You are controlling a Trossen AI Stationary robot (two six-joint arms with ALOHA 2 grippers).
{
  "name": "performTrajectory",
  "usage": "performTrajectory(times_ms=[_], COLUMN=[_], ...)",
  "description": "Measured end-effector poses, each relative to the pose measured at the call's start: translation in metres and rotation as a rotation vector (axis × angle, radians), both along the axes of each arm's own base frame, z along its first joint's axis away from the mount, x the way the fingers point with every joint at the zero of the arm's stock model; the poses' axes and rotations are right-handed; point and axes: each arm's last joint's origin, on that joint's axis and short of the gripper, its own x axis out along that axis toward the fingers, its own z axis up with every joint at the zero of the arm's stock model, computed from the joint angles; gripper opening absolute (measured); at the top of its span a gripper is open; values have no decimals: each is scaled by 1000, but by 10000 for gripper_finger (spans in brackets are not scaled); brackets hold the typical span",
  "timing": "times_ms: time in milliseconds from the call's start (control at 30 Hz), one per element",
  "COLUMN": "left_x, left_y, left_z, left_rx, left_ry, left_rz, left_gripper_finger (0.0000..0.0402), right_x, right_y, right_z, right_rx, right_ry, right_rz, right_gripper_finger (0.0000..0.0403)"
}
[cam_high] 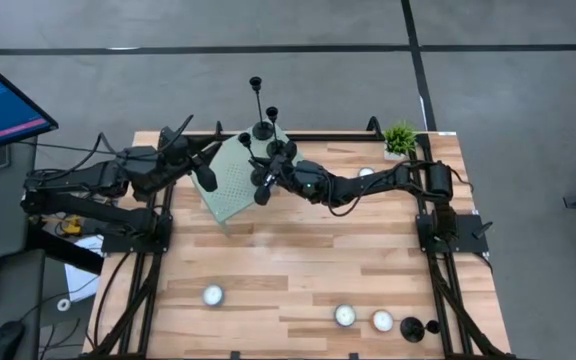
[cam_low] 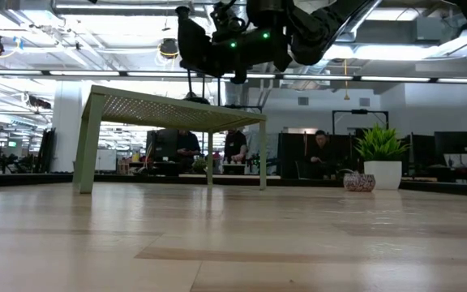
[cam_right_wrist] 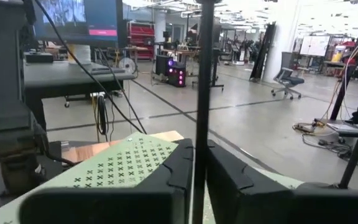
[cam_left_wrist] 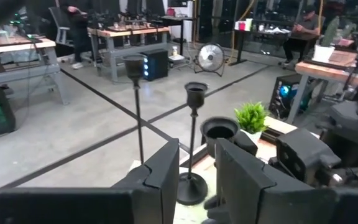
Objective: Pick & Place candle stick holders
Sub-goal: Put the black candle holder on the shelf
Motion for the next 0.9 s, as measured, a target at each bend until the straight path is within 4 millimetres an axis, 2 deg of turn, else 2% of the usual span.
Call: performTrajectory(times_ms=[400, 667, 900], left_x=[5, 16, 45], left_y=[-2, -4, -7], left_z=[-13, -25, -38], left_rx=[-28, -66, -88], left_ry=[118, 228, 339], left_rz=[-65, -122, -223], left_gripper_finger=[192, 210, 212], right_x=[-2, -20, -54], right_y=[2, 11, 16], right_z=[0, 33, 70], right_rx=[-89, -112, -67], right_ry=[98, 193, 306], right_rz=[3, 26, 71], right_gripper_finger=[146, 222, 234])
